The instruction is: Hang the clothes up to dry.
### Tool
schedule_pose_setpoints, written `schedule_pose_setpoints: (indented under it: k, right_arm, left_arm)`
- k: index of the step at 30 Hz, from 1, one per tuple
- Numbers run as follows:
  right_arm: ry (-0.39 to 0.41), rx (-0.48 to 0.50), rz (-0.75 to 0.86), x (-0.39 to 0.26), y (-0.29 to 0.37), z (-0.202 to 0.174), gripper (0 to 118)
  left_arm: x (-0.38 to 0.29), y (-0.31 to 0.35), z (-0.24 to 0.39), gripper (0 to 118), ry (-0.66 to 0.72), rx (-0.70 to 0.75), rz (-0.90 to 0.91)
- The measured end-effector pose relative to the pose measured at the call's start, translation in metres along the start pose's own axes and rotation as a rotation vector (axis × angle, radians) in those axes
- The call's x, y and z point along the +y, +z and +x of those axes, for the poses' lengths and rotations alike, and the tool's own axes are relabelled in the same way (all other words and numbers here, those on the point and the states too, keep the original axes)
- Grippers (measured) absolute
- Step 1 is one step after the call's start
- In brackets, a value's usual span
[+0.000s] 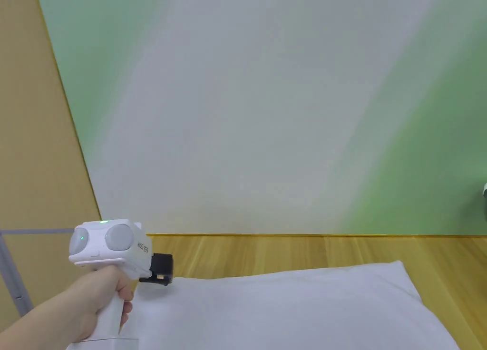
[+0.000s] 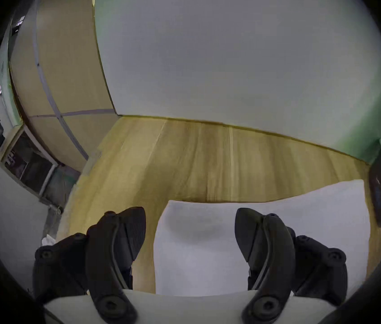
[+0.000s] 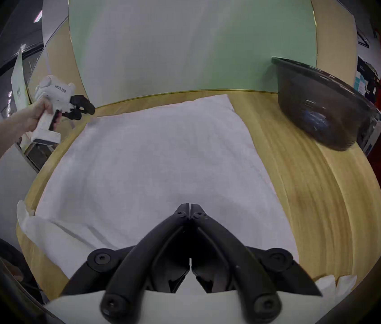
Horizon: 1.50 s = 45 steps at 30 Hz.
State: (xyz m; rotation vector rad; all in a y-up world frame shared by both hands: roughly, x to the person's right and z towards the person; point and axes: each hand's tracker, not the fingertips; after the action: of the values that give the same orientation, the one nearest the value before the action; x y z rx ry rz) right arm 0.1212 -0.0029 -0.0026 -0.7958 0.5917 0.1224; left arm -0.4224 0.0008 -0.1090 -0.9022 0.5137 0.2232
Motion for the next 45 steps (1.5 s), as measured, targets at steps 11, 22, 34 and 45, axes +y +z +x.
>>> schedule_pose_setpoints:
  k: [11, 22, 34, 45]
  right_arm:
    - [0.004, -0.019, -0.030, -0.007, -0.007, -0.001, 0]
    - [0.126, -0.100, 0.011, 0.068, -0.034, 0.008, 5]
    - [0.031, -0.216, -0.121, 0.239, -0.227, 0.047, 82]
    - [-0.012, -0.189, -0.108, 0.233, -0.253, 0.066, 82]
  left_arm:
    - [-0.018, -0.025, 0.012, 6, -0.065, 0.027, 0.010]
    - [-0.018, -0.021, 0.007, 5, 0.002, -0.031, -0.077]
    - [-0.031, -0.010, 0.021, 5, -0.025, 0.009, -0.016]
    - [-0.032, -0.009, 0.018, 4, -0.025, 0.003, 0.010]
